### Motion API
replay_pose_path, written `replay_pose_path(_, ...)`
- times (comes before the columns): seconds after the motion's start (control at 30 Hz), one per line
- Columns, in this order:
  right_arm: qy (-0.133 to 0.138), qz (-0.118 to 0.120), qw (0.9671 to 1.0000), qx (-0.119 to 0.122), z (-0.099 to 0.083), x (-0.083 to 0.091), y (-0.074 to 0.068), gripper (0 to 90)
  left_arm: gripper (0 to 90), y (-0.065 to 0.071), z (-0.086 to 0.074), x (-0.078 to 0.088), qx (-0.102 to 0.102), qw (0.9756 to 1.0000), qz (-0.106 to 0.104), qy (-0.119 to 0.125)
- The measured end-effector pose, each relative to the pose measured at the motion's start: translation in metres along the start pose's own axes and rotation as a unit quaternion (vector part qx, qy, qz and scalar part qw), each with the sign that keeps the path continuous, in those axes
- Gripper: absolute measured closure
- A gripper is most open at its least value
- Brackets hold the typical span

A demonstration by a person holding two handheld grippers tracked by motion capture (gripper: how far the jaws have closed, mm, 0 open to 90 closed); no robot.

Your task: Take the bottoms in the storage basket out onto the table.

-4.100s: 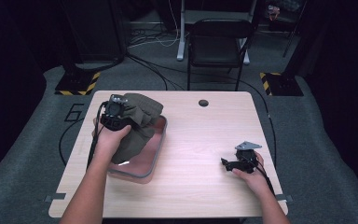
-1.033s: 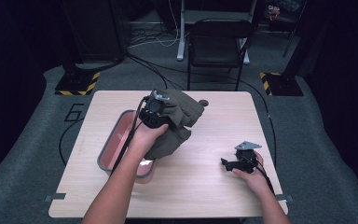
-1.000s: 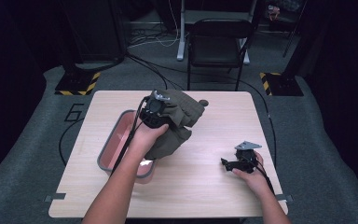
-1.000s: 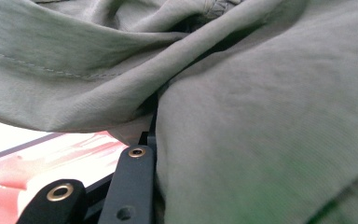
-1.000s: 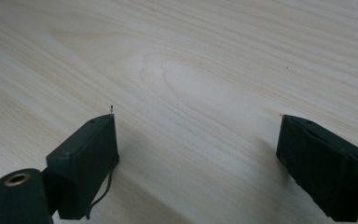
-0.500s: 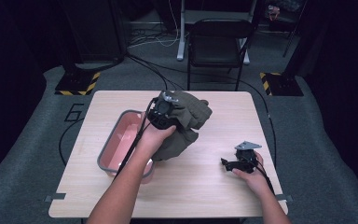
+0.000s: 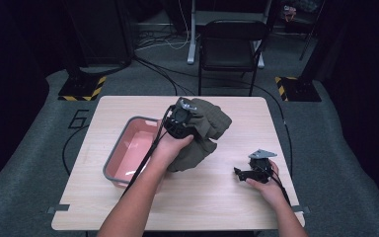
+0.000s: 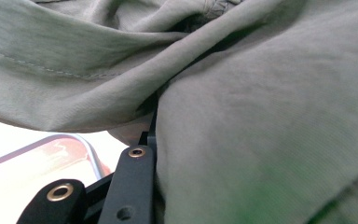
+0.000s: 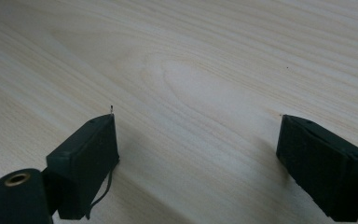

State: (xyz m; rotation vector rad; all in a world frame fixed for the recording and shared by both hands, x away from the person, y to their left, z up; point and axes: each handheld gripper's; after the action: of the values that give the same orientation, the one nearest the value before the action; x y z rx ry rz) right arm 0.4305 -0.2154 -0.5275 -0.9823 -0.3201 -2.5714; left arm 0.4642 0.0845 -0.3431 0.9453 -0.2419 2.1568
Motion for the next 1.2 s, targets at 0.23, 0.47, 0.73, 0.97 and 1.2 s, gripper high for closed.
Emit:
replay_pose_path(0.23,0.000,0.001,1.0000,0.001,0.000,0.000,0.000,11.8,68.5,0.004,0.000,-0.006,-0.004,1.0000,-0.003,-0.005)
replay_pose_path(0.47,0.002,-0.001,1.0000,-0.001,0.000,0.000,0.000,11.8,68.5,0.007,-0.002,-0.013,-0.001,1.0000,-0.006,-0.007)
replay_pose_path(0.73,0.002,-0.001,1.0000,-0.001,0.000,0.000,0.000,11.8,68.5,0.008,-0.005,-0.023,-0.006,0.9998,-0.005,-0.019)
replay_pose_path(0.97,0.002,-0.001,1.0000,-0.001,0.000,0.000,0.000,11.8,68.6,0.010,-0.008,-0.030,-0.005,0.9997,-0.006,-0.022)
replay_pose_path(1.2,0.003,-0.001,1.0000,-0.001,0.000,0.000,0.000,11.8,68.5,0.013,-0.011,-0.038,-0.003,0.9996,-0.009,-0.026)
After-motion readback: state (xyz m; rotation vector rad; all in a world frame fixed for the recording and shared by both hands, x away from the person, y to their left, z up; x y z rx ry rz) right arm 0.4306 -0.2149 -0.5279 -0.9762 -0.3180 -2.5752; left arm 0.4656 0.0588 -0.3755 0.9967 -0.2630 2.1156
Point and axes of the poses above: each handheld gripper's, and its own axes: x roughly backward along the jaws, z roughly out of its top, y roughly to its right, and after that the axes turned 8 degrees about -z, right-handed
